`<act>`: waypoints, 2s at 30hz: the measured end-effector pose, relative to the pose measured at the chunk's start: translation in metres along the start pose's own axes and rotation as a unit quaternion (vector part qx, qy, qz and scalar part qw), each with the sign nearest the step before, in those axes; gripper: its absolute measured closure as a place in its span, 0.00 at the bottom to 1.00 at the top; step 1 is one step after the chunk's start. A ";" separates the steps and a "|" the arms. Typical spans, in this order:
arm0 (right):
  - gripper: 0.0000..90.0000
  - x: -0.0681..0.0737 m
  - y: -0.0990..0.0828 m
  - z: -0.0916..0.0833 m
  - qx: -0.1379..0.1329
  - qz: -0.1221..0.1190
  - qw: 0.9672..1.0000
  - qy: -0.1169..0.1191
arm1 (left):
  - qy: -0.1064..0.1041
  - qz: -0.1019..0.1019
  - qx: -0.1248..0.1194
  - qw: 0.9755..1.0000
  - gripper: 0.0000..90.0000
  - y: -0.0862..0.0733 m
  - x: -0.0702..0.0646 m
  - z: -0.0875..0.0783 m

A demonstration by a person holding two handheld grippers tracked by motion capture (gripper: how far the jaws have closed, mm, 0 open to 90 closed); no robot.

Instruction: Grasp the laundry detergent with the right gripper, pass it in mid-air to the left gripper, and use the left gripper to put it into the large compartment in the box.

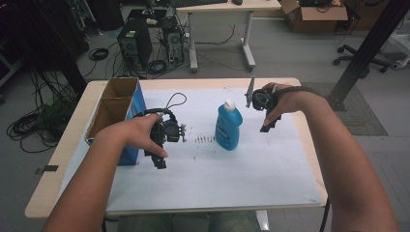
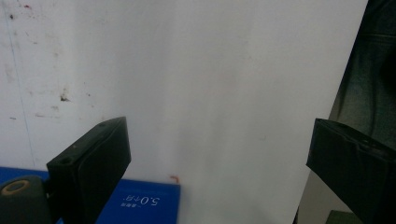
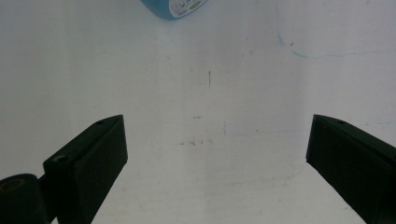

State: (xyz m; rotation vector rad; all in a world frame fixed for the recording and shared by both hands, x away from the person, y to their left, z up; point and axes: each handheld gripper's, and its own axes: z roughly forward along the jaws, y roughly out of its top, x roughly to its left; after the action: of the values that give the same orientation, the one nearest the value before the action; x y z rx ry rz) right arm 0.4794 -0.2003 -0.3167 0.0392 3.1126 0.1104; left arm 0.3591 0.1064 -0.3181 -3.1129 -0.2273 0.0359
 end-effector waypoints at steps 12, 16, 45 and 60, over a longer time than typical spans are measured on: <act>0.06 0.003 -0.004 -0.013 -0.013 0.002 1.000 -0.010 | 0.005 -0.004 -0.003 1.000 0.07 -0.002 -0.002 -0.003; 0.06 0.012 -0.007 -0.014 -0.043 0.010 0.999 -0.003 | 0.006 -0.005 -0.005 1.000 0.07 -0.001 -0.004 -0.003; 0.05 0.052 -0.019 0.034 -0.148 0.094 0.984 -0.004 | 0.006 -0.002 -0.010 1.000 0.07 -0.005 -0.004 0.002; 0.05 0.059 -0.020 0.051 -0.215 0.138 0.966 -0.030 | 0.010 0.003 -0.018 1.000 0.07 -0.006 -0.006 0.002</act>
State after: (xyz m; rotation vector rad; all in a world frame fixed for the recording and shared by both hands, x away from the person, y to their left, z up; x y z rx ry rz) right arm 0.4216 -0.2152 -0.3700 0.4537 2.9268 0.7686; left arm 0.3527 0.1117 -0.3194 -3.1474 -0.2197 0.0003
